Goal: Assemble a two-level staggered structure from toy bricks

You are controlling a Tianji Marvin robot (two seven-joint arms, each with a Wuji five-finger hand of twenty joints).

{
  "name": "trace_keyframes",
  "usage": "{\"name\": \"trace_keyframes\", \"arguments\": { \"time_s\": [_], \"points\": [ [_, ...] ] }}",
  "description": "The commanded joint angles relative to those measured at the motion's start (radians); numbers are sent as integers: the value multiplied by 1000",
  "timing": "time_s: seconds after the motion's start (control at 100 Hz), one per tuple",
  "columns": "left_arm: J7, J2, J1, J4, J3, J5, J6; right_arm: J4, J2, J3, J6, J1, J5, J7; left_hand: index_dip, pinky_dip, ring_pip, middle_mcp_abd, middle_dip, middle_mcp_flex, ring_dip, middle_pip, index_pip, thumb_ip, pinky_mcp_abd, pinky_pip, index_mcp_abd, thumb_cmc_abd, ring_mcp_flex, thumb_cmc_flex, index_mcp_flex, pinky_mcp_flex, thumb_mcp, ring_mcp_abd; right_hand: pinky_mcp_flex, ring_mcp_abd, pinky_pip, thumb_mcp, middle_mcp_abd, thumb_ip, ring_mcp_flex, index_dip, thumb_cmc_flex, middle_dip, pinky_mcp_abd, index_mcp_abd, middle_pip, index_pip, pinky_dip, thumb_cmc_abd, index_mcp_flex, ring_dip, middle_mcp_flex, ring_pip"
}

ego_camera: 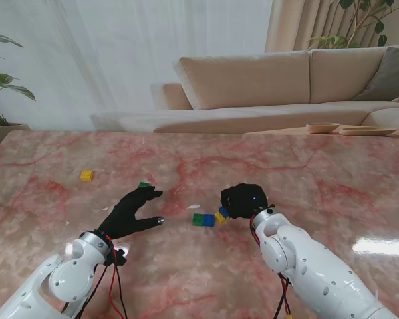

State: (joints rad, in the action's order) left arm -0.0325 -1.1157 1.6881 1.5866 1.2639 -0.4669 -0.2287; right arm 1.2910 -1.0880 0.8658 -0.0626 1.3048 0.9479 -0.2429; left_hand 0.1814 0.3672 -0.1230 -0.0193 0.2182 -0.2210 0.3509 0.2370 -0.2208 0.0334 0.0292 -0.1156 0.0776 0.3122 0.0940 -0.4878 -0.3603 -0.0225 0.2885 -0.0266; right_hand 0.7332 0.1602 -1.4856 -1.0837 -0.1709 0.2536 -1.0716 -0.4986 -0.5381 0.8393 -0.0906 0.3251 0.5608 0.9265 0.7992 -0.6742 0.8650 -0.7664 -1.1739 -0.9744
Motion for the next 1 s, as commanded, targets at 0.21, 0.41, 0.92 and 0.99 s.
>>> {"name": "trace_keyframes", "arguments": {
  "time_s": [0.21, 0.41, 0.92, 0.99],
  "points": [
    [-1, 1, 4, 1, -4, -3, -3, -24, 9, 6, -4, 67, 20, 31, -2, -12, 31, 23, -13, 14, -8, -19, 4, -15, 17, 45, -7, -32, -7, 25, -17, -12, 12, 39, -39, 49, -19, 36, -29, 19, 30, 96, -54, -23, -19, 31, -46, -16, -7, -59, 17, -10, 5, 24],
    [-8, 0, 2, -1, -6, -6, -4, 1, 0, 29, -13, 77, 30, -24, -1, -12, 32, 23, -13, 12, -8, -18, 3, -15, 17, 44, -7, -33, -7, 24, -17, -12, 14, 40, -74, 58, 7, 51, -27, 23, 80, 100, -23, -21, -35, 23, -68, -41, -10, -34, -38, -2, 61, 49],
    [-18, -1, 10, 3, 3, -11, -4, 95, -22, 73, -65, 112, 35, -108, -2, -9, 31, 23, -13, 12, -7, -18, 2, -15, 20, 41, -7, -32, -6, 24, -17, -12, 17, 40, -125, 60, 66, 89, -34, 25, 160, 96, 7, -63, -49, -7, -63, -78, -14, 25, -128, 29, 169, 111],
    [-21, -2, 10, 3, 3, -10, -3, 133, -24, 102, -68, 136, 38, -116, -2, -9, 31, 23, -12, 12, -8, -17, 2, -15, 19, 41, -7, -31, -7, 23, -17, -12, 18, 40, -146, 58, 91, 90, -33, 26, 183, 85, 22, -83, -45, -21, -49, -100, -18, 33, -144, 35, 201, 124]
  ]
}}
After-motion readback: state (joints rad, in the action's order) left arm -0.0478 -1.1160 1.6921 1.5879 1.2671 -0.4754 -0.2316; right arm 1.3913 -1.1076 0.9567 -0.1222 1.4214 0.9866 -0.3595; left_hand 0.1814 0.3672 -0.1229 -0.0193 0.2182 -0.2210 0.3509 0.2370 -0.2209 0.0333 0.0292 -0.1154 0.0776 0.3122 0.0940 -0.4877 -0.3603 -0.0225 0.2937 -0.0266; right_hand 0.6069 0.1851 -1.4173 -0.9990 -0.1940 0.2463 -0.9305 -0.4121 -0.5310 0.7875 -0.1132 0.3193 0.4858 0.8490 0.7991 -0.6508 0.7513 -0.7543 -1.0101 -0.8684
